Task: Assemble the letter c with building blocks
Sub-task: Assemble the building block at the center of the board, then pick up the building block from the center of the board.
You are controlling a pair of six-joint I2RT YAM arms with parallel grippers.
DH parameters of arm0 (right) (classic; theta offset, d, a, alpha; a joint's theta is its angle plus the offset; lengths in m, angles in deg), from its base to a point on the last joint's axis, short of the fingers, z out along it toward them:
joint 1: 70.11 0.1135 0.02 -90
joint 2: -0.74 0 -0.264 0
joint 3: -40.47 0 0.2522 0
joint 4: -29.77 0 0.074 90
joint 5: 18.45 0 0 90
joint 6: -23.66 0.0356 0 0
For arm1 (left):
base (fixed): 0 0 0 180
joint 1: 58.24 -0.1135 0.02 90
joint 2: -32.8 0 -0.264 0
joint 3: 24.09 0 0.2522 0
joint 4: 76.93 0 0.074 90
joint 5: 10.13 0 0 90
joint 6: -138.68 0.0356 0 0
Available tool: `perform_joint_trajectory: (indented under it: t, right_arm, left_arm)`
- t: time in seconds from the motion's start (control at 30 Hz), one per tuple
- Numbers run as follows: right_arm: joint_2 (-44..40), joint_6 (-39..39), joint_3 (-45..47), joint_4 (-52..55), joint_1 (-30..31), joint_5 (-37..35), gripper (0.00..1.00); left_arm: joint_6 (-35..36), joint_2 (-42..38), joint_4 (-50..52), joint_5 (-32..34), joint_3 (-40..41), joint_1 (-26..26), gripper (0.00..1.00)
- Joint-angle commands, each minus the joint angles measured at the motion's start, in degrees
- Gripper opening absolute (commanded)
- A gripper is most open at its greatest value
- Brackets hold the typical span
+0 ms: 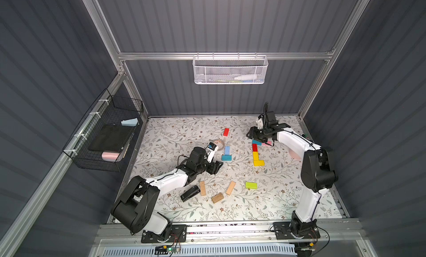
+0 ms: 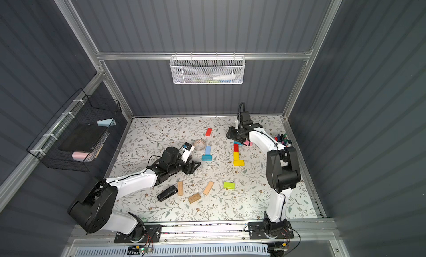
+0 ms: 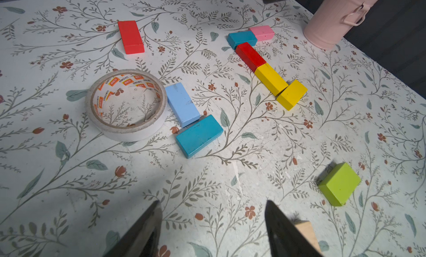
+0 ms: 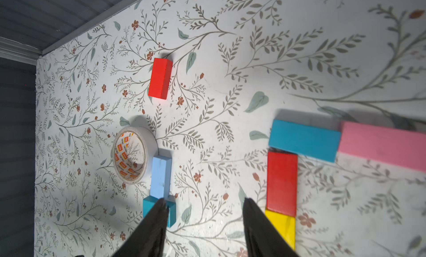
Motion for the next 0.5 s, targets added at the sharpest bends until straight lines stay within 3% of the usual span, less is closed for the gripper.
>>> perform_joint_trajectory:
  t: [0.0,0.47]
  right_arm:
    - [-4.6,3.5,6.3,2.0,1.0,-3.4,0.63]
    - [-26.4,17.3,27.0,8.1,12.7,-13.5,0.89]
  left_arm:
    - [-0.8,-2.1,2.5,0.8,-0.4,-0.2,0.69]
    - [-0.3,-4.1,5.2,1.4,-0.8,-0.2,0.69]
